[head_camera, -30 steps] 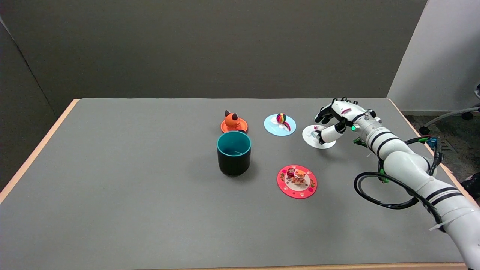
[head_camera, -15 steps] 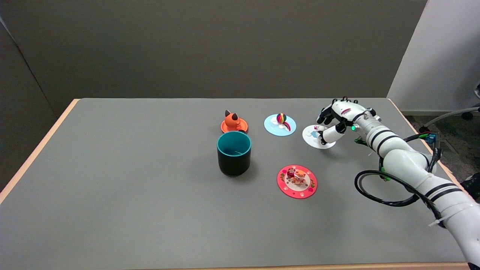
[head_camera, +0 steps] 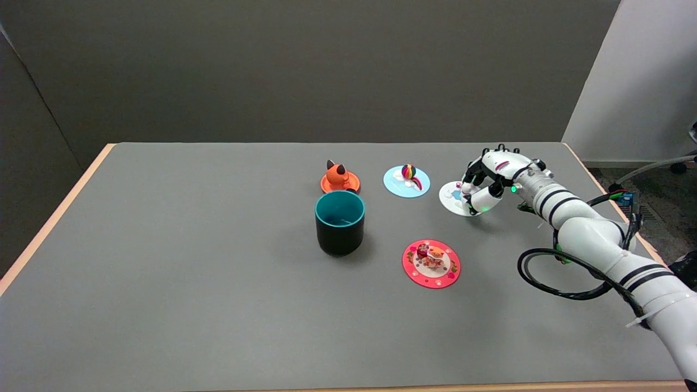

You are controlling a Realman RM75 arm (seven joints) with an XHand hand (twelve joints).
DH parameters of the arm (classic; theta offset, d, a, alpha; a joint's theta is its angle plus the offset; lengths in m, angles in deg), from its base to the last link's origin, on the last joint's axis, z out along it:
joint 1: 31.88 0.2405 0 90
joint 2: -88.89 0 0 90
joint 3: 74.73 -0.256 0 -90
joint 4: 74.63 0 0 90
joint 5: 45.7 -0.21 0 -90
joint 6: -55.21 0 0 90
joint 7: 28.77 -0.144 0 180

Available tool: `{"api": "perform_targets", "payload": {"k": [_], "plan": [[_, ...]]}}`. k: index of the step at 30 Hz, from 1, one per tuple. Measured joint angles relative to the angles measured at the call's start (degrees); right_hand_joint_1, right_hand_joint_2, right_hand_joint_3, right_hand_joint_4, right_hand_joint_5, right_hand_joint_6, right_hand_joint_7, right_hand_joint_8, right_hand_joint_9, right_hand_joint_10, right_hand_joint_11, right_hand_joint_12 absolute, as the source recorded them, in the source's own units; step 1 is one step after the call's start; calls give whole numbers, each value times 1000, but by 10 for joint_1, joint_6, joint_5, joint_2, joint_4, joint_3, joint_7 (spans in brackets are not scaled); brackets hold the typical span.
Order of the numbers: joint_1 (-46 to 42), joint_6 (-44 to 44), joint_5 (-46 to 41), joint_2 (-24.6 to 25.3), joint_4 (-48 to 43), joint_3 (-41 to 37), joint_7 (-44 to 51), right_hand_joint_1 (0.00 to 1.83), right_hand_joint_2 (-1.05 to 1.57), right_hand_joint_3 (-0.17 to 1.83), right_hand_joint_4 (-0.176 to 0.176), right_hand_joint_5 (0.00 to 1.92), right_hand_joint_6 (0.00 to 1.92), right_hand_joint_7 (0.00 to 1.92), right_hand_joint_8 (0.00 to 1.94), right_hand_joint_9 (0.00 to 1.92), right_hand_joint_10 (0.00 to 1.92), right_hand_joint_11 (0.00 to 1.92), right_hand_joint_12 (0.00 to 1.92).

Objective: Pick up the white cup lid.

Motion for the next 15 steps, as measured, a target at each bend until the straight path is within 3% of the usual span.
{"api": "perform_targets", "payload": {"k": [10,11,12,13,15], "plan": [[1,0,3,-4,-1,5,1,889,619,855,24,873,408,851,622,748,203,167,162],[1,0,3,-5,-1,5,1,856,612,924,13,850,474,799,747,778,199,165,166],[2,0,3,-6,-1,5,1,886,712,780,34,849,634,762,833,788,219,166,171],[2,0,3,-6,-1,6,1,979,1059,257,119,840,1205,734,892,788,264,160,189],[3,0,4,-7,-1,7,1,974,1077,245,116,822,1241,685,978,766,353,162,199]]}}
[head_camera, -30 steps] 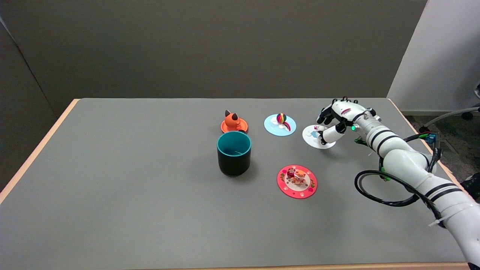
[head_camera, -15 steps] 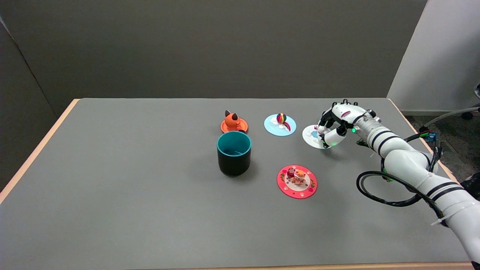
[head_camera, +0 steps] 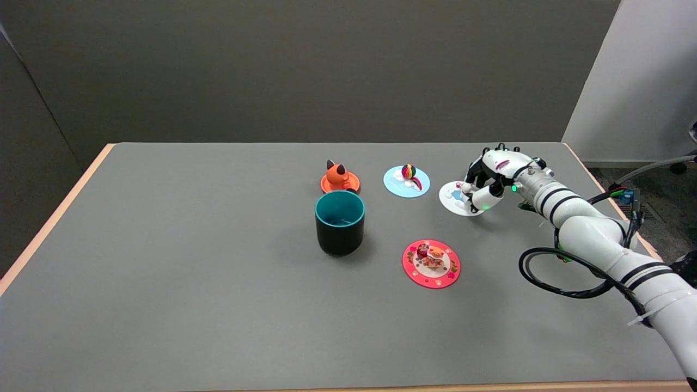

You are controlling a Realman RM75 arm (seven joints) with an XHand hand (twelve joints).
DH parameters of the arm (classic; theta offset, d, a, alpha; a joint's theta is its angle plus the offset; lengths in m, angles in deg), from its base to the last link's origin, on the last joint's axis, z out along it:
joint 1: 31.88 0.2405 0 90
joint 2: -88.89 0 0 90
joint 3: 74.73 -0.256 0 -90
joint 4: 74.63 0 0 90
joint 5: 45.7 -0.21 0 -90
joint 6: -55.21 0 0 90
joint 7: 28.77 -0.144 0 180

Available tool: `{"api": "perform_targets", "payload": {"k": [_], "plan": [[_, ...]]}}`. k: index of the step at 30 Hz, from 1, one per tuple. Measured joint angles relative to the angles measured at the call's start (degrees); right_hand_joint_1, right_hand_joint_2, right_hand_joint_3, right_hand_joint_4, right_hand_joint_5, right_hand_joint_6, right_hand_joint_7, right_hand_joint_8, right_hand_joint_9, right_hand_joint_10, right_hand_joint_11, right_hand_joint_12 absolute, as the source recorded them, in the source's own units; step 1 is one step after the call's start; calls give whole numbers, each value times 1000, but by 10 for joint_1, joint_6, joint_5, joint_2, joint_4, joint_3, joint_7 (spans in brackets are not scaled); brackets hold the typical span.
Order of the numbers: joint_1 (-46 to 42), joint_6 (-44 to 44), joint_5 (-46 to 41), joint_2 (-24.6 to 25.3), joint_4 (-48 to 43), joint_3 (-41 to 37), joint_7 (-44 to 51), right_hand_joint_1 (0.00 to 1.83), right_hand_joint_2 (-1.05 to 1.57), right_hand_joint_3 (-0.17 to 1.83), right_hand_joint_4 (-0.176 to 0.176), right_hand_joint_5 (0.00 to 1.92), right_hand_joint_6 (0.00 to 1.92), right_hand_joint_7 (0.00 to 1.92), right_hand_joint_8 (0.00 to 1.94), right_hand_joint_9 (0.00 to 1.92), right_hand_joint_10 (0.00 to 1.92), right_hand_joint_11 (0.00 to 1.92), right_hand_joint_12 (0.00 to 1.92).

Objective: Pick up the white cup lid.

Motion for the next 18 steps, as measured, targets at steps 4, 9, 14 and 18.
{"api": "perform_targets", "payload": {"k": [4,9,14,18], "plan": [[2,0,0,-1,0,0,0,961,1098,257,99,776,1315,625,1089,743,435,175,193],[3,0,1,-1,0,0,0,941,1109,275,103,744,1372,613,1142,734,521,175,207],[5,-3,2,-2,0,0,0,941,1111,277,97,739,1377,599,1164,727,535,178,205],[6,-5,0,-1,0,0,1,943,1122,263,85,732,1380,598,1096,717,533,176,201]]}}
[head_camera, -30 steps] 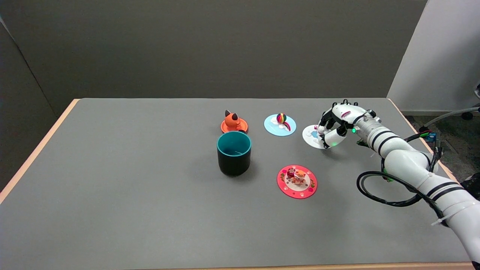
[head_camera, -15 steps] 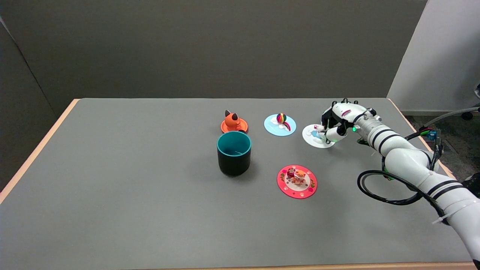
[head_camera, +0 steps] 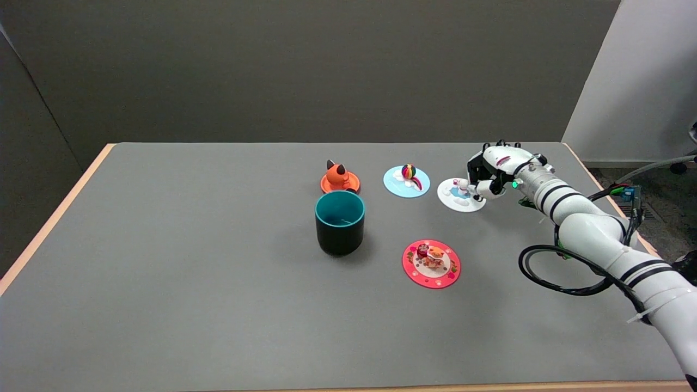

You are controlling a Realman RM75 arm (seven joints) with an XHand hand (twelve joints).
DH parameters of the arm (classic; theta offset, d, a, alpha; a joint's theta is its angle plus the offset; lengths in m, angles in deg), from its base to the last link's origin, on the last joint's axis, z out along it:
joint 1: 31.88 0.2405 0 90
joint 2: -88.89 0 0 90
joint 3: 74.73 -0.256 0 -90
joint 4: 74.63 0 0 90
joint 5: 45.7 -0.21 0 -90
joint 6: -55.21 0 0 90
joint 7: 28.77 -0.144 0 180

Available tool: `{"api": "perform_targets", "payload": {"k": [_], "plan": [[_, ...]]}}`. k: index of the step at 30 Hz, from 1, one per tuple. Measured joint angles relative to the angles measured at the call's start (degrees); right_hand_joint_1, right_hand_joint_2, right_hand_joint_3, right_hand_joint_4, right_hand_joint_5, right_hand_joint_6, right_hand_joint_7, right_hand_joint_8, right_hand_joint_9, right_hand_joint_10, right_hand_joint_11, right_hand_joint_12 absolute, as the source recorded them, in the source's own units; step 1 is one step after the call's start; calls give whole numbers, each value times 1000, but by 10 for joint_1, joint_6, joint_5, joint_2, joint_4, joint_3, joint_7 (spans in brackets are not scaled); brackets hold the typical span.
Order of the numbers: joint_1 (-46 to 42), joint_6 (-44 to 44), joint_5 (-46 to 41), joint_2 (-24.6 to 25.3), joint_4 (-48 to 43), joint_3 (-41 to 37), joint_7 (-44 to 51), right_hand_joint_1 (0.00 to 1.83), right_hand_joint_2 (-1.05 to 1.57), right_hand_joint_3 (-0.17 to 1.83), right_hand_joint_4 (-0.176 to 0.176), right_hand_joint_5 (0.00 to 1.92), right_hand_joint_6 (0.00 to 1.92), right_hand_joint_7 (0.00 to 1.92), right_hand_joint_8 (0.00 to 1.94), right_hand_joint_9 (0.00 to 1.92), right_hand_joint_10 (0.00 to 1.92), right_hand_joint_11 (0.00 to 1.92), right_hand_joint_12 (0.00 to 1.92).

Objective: Pick up the white cup lid.

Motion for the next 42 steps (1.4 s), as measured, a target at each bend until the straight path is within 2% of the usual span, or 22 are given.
{"api": "perform_targets", "payload": {"k": [3,5,6,7,9,10,15,22,27,42], "plan": [[1,-1,0,1,0,0,0,970,1108,254,66,763,1334,643,988,725,463,176,184],[1,-1,0,1,0,0,0,960,1111,250,82,759,1340,682,915,717,468,160,211],[1,-1,0,2,0,0,0,948,962,452,47,783,1015,707,866,733,423,169,187],[1,-1,1,2,0,0,0,920,707,808,-16,816,462,734,803,756,354,188,145],[2,-1,1,2,0,0,0,866,664,903,-32,810,383,805,620,740,307,175,146],[2,-1,1,3,0,0,0,905,668,850,-30,820,346,831,543,747,280,170,151],[3,-1,1,4,0,0,0,886,594,925,-31,772,273,849,332,714,212,153,152],[4,-1,0,5,1,2,-1,877,568,950,-30,759,259,852,280,692,207,145,151],[4,-1,0,5,3,3,-2,878,567,944,-32,767,265,860,288,693,205,144,150],[13,-1,-2,7,5,20,-5,892,622,878,-33,809,296,863,506,756,214,157,154]]}}
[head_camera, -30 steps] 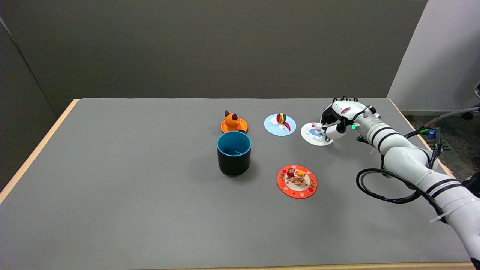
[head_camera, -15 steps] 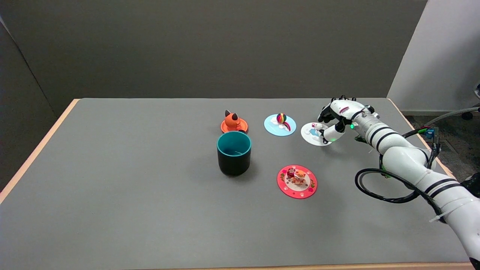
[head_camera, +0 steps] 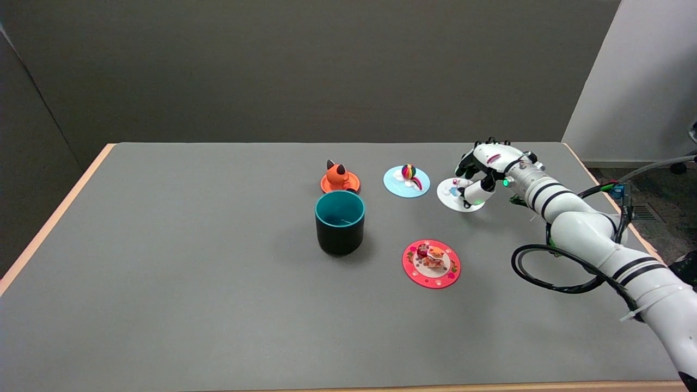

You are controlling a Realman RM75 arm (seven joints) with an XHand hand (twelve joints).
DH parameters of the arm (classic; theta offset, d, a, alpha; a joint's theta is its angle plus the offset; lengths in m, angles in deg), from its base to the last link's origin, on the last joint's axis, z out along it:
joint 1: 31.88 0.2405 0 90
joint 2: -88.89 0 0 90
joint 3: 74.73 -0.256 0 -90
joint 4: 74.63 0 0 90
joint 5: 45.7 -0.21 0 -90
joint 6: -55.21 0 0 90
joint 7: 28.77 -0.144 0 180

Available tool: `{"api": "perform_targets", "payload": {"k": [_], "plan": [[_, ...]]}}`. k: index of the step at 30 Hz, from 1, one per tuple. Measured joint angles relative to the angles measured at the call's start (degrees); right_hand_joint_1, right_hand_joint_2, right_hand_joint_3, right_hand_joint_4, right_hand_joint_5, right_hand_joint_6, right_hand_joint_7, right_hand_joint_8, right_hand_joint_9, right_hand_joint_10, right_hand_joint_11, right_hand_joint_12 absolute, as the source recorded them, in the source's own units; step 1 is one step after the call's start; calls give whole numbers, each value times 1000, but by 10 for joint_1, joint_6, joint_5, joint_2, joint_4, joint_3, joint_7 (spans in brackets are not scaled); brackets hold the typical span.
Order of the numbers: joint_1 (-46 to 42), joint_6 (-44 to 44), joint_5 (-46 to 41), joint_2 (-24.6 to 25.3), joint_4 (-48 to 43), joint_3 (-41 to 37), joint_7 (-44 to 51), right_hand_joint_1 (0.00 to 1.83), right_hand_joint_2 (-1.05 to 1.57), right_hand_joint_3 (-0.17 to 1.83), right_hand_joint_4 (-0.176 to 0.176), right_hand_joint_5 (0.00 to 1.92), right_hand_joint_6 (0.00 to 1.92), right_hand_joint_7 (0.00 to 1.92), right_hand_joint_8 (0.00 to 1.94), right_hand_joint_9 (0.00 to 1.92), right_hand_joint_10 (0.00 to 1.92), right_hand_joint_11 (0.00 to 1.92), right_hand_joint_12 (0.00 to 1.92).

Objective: Pick up the white cup lid.

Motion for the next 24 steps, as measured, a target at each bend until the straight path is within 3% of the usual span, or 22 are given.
{"api": "perform_targets", "payload": {"k": [5,10,15,18,24], "plan": [[1,0,0,1,0,3,0,889,660,827,-30,821,312,862,520,768,250,158,165],[1,0,0,2,0,4,0,849,637,925,-33,812,351,838,613,772,266,174,154],[2,0,0,3,0,4,-1,862,650,908,-23,827,372,842,648,782,305,181,156],[2,0,0,3,1,4,-1,911,695,793,-15,845,362,857,622,792,319,185,168],[2,-2,-1,5,1,3,-1,927,678,823,1,862,424,859,660,798,325,208,149]]}}
